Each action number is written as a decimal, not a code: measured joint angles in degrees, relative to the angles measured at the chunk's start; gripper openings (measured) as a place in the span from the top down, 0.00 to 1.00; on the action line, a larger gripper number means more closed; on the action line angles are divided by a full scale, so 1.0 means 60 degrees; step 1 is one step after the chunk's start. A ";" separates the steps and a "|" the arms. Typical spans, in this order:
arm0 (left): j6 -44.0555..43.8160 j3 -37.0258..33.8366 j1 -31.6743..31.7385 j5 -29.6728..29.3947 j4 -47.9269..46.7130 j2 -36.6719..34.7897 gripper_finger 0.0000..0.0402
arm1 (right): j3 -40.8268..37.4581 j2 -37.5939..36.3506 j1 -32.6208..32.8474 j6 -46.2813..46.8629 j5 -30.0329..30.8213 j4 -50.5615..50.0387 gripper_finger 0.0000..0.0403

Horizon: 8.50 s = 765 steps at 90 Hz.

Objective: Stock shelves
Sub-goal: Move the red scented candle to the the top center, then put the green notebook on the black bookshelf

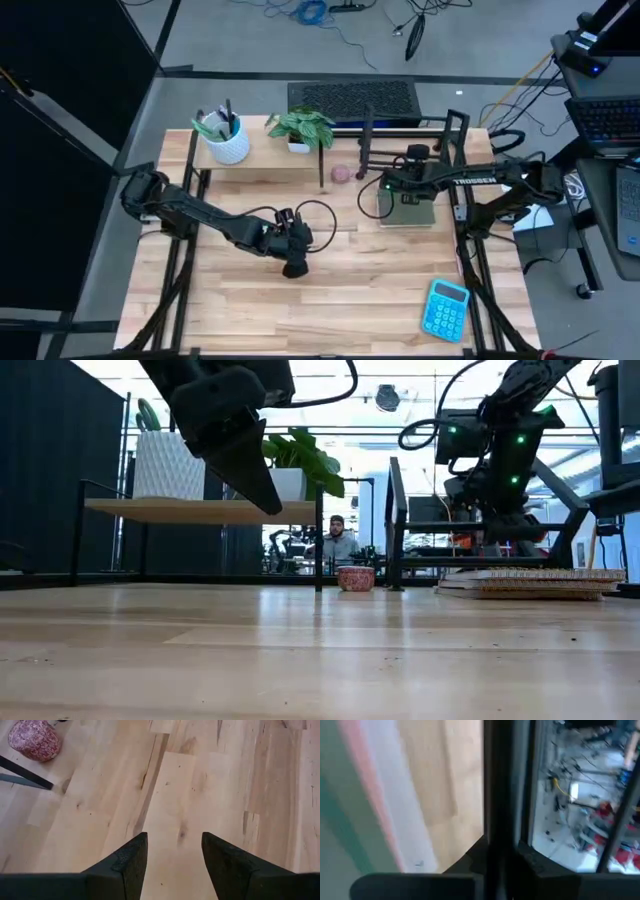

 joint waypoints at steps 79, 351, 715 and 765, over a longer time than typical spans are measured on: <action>0.0015 0.0000 0.0000 0.0007 0.0000 0.0000 0.57 | 0.0000 -0.0011 0.1973 0.2351 0.0249 -0.0572 0.43; 0.0510 0.0000 0.0011 0.0020 0.0588 0.0000 0.57 | 0.0165 0.1239 0.6193 0.7747 -0.2057 -0.0955 0.93; 0.0087 0.0004 0.0073 -0.0812 0.0754 -0.2106 0.57 | 0.2757 -0.0219 -0.0558 0.8817 -0.0452 0.2621 0.93; 0.0288 0.0001 0.0073 -0.0812 0.0747 -0.2106 0.57 | 0.2750 0.0015 -0.0389 0.8320 -0.0527 0.2840 0.74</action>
